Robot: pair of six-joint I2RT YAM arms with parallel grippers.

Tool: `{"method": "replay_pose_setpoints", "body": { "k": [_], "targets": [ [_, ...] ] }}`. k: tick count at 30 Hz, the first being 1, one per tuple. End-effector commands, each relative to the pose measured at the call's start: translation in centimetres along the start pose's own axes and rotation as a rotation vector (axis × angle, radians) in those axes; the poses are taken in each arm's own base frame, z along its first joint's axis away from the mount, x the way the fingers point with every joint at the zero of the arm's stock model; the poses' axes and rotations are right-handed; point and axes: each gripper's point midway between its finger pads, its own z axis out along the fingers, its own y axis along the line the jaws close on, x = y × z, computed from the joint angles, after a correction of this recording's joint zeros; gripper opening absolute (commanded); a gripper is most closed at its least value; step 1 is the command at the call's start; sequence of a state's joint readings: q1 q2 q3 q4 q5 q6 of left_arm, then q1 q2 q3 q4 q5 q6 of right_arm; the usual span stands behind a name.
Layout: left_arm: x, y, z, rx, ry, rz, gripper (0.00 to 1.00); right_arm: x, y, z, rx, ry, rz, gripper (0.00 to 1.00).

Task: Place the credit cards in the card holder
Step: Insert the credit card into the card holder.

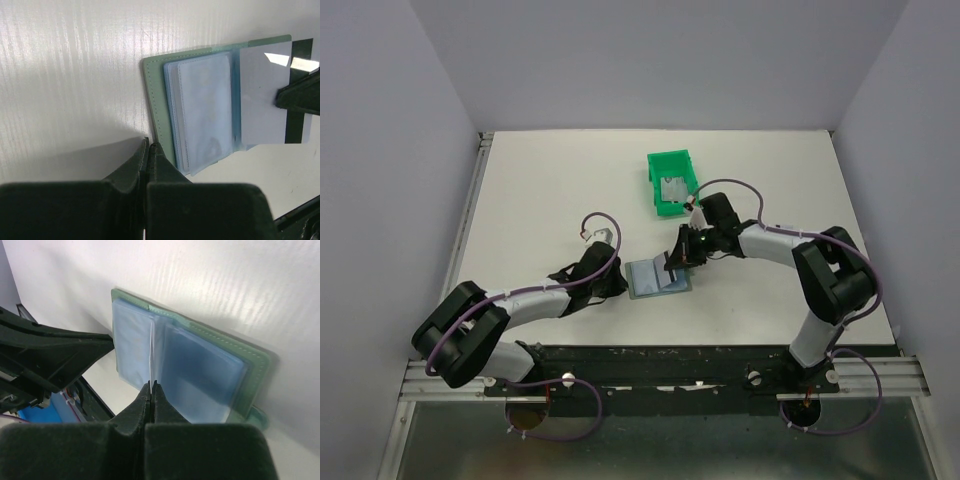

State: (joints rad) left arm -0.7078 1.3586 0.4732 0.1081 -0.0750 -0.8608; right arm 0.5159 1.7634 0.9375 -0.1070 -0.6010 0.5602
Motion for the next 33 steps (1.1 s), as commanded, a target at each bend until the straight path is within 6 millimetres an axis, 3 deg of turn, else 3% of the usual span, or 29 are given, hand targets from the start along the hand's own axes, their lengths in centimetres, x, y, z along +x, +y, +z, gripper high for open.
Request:
{"method": "replay_pose_setpoints", "body": {
  "k": [1, 33],
  "targets": [
    [1.4, 1.6, 0.1, -0.058, 0.058, 0.019, 0.0, -0.8, -0.6, -0.9, 0.013, -0.04, 0.03, 0.0],
    [1.1, 1.0, 0.4, -0.046, 0.063, 0.031, 0.0, 0.2, -0.7, 1.2, -0.092, 0.015, 0.065, 0.0]
  ]
}}
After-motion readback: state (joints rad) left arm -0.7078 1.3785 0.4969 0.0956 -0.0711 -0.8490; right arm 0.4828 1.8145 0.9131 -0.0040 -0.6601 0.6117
